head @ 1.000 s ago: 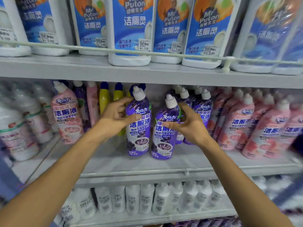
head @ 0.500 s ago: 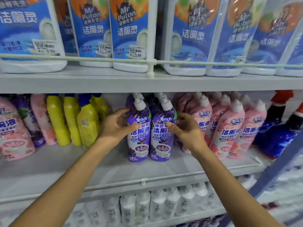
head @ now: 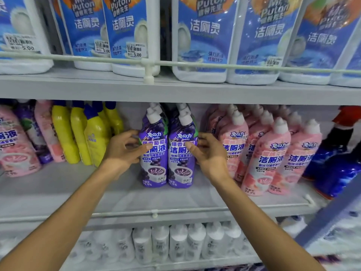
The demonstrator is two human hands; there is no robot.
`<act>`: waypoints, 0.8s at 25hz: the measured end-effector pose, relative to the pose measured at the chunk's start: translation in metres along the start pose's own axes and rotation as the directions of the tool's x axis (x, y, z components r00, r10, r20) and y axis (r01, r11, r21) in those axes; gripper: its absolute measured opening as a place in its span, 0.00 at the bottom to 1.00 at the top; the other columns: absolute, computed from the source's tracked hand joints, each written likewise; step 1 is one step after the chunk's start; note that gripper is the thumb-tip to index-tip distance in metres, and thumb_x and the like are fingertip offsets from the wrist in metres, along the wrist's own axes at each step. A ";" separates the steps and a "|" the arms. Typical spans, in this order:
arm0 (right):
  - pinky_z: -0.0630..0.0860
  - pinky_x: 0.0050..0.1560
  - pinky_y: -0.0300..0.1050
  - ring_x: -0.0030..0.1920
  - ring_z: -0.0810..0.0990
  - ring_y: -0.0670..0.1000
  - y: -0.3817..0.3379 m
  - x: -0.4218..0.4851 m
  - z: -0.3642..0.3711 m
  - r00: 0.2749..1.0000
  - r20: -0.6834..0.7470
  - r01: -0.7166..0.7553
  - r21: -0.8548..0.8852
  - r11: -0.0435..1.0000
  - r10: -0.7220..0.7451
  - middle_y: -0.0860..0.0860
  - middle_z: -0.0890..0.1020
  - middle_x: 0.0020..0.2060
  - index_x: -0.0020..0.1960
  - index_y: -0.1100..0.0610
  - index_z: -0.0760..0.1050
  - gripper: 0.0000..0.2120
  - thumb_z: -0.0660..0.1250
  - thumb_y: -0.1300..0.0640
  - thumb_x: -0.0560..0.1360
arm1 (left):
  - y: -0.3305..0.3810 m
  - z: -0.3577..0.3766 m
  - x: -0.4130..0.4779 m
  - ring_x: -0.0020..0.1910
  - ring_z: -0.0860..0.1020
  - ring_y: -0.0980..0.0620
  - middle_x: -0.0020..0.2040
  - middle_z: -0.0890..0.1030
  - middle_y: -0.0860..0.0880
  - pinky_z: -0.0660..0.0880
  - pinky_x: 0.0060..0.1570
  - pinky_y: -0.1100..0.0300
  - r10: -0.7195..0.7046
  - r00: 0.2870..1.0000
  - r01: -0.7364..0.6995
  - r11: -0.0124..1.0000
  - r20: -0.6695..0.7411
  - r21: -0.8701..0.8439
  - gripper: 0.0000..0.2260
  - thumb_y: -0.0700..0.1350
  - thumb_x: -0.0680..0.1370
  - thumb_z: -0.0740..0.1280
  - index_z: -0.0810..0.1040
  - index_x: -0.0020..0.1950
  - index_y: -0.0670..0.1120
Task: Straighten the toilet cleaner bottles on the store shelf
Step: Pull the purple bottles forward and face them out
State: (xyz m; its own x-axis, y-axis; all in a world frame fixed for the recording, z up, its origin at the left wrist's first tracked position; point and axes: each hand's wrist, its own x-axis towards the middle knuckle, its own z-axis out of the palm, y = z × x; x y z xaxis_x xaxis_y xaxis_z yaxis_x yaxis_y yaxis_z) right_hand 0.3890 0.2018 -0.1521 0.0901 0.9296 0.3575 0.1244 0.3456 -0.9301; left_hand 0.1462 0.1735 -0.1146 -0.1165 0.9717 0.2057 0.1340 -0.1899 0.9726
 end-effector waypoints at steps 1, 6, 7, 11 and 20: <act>0.85 0.47 0.60 0.48 0.87 0.55 -0.001 0.000 0.000 1.000 0.008 -0.004 0.005 1.000 0.004 0.50 0.86 0.46 0.59 0.56 0.78 0.20 0.78 0.52 0.72 | -0.001 0.000 -0.001 0.46 0.81 0.45 0.47 0.82 0.43 0.80 0.43 0.46 0.003 1.000 -0.003 1.000 -0.001 -0.014 0.12 0.38 0.74 0.75 0.79 0.52 0.52; 0.84 0.51 0.60 0.51 0.87 0.56 0.005 -0.001 -0.005 0.998 0.026 -0.054 0.073 0.996 0.052 0.52 0.87 0.48 0.56 0.50 0.81 0.20 0.80 0.46 0.68 | -0.010 0.001 -0.007 0.47 0.81 0.46 0.48 0.83 0.46 0.76 0.55 0.31 -0.053 0.997 0.050 0.997 -0.054 -0.063 0.14 0.41 0.71 0.79 0.81 0.52 0.53; 0.84 0.52 0.61 0.51 0.87 0.56 0.009 -0.001 -0.006 0.997 0.029 -0.071 0.090 0.993 0.069 0.52 0.87 0.49 0.56 0.49 0.82 0.20 0.80 0.44 0.67 | -0.011 0.001 -0.009 0.48 0.81 0.46 0.49 0.83 0.46 0.75 0.56 0.30 -0.063 0.996 0.059 0.996 -0.060 -0.070 0.14 0.41 0.72 0.78 0.81 0.53 0.52; 0.83 0.54 0.60 0.53 0.86 0.55 0.016 -0.009 -0.018 0.994 0.025 -0.107 0.082 0.991 0.105 0.54 0.87 0.50 0.61 0.51 0.81 0.22 0.79 0.46 0.70 | -0.011 -0.002 -0.014 0.53 0.83 0.47 0.55 0.85 0.44 0.78 0.57 0.37 -0.082 0.996 0.080 0.995 -0.040 -0.055 0.20 0.40 0.74 0.76 0.78 0.64 0.47; 0.85 0.47 0.56 0.50 0.86 0.47 -0.038 -0.091 0.036 0.994 0.003 -0.105 -0.060 0.993 0.106 0.52 0.85 0.54 0.68 0.54 0.76 0.23 0.75 0.51 0.75 | -0.035 -0.097 -0.055 0.61 0.82 0.45 0.60 0.83 0.45 0.82 0.52 0.44 -0.101 0.992 0.110 0.985 0.070 -0.134 0.27 0.40 0.72 0.78 0.75 0.69 0.46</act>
State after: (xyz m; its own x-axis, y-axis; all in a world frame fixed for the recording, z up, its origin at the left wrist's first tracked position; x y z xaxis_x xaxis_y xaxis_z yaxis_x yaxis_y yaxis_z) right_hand 0.3410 0.1085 -0.1528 0.0998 0.9613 0.2568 0.1730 0.2374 -0.9559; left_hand 0.0526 0.1132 -0.1495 -0.0604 0.9933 0.0984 -0.0124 -0.0993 0.9950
